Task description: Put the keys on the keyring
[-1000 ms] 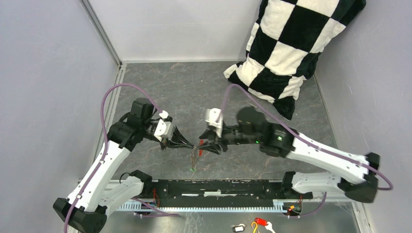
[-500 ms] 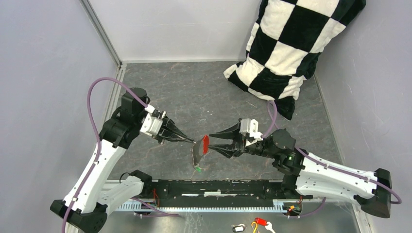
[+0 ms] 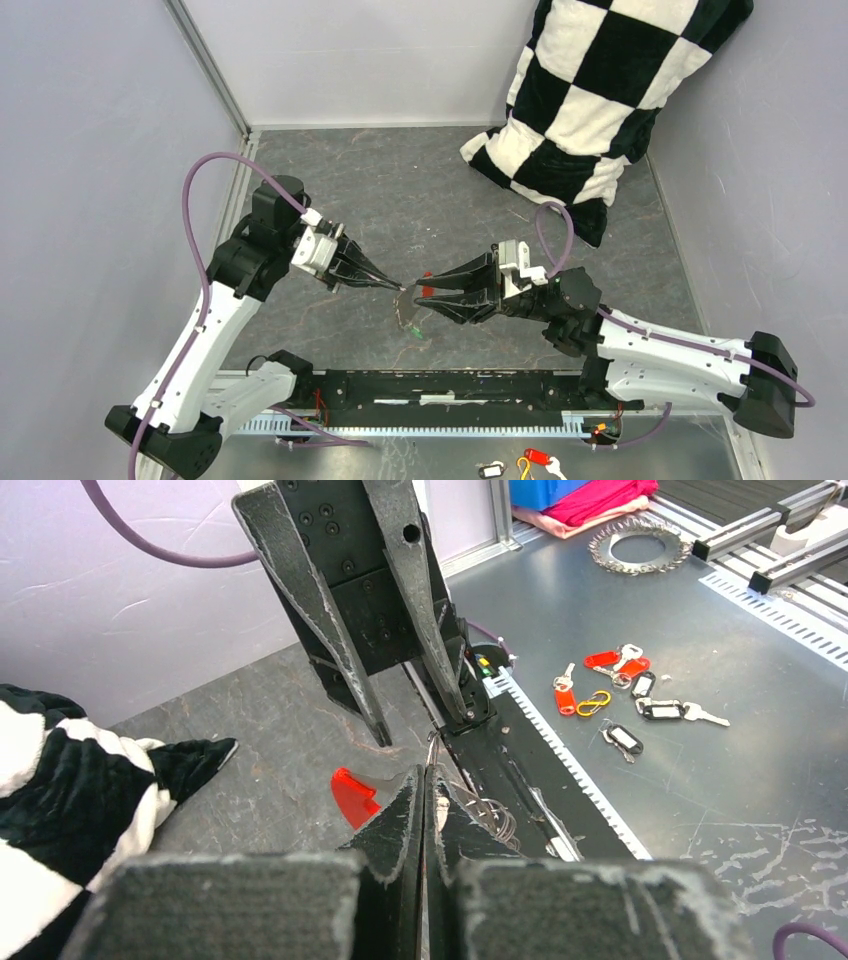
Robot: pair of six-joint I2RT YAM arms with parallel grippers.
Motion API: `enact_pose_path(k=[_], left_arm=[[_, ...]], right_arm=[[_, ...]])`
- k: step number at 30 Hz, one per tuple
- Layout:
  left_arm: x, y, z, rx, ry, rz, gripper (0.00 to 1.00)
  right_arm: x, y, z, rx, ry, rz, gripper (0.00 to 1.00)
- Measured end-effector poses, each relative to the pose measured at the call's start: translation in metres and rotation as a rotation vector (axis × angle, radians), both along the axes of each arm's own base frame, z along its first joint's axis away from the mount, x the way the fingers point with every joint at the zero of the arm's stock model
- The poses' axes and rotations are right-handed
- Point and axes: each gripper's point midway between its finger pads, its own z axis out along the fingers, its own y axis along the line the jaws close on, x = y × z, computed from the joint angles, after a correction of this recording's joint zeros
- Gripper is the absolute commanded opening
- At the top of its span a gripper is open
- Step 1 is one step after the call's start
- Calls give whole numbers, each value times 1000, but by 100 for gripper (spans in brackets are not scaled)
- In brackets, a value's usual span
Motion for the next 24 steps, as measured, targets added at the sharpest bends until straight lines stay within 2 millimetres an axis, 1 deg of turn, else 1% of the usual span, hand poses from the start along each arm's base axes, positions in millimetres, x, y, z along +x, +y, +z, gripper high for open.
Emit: enact_pose_path(k=[7,10,14,16,19,20,21,22,24], left_arm=[[4,-1,0,8,-11,23,2],[6,-1,-1,14,-14,37,2],[8,-1,-2,19,-17,48,2],[8,-1,-2,20,-22,54,2],[10,0,-2,24,-31,70,2],[10,0,-2,24,-33,72,2],[10,0,-1,24,-37,76,2],[11,0,-1,25,-41,82,2],[12,0,-1,27,-47,92,2]], right_arm=[[-3,8,-7,-18,14,19,33],[-3,13,-11,-31,22,22,29],[0,18,-12,-38,29,15,19],[3,20,-11,-42,37,2,16],[6,23,-12,-56,47,-10,16],[7,24,-11,-64,53,-12,19],[7,25,-11,-70,58,-17,23],[8,26,-11,-75,61,-21,29],[11,26,-13,-83,69,-44,36]])
